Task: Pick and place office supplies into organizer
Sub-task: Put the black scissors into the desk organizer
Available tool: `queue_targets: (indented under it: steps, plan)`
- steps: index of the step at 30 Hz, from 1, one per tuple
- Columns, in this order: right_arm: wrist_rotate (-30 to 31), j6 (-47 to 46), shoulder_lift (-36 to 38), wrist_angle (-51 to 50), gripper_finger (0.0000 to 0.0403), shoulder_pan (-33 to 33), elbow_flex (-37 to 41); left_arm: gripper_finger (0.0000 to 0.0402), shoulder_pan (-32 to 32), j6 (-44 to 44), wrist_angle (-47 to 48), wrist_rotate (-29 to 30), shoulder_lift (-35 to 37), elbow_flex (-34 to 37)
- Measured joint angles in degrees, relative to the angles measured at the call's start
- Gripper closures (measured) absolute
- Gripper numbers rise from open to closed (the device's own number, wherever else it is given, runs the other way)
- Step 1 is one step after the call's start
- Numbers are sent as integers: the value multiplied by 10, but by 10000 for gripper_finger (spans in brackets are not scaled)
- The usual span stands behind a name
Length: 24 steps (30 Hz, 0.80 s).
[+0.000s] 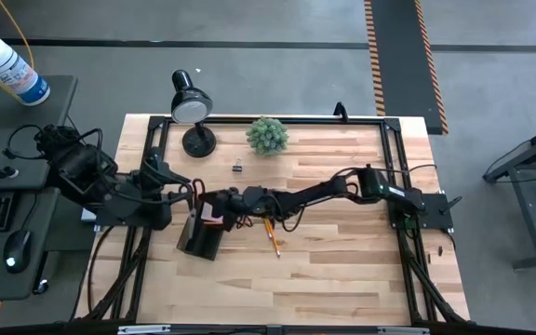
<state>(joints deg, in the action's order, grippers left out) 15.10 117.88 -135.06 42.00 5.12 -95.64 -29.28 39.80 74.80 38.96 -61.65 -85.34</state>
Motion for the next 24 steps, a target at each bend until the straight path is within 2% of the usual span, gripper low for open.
queue_targets:
  steps: [9, 24]
  plan:
    - [-19, 5, -7, 6, 371, -3, 0, 247, 0, 16, 13, -39, 0, 0]
    - [-72, 22, -22, 2, 371, -2, 0, 247, 0, 11, 18, -40, -2, 0]
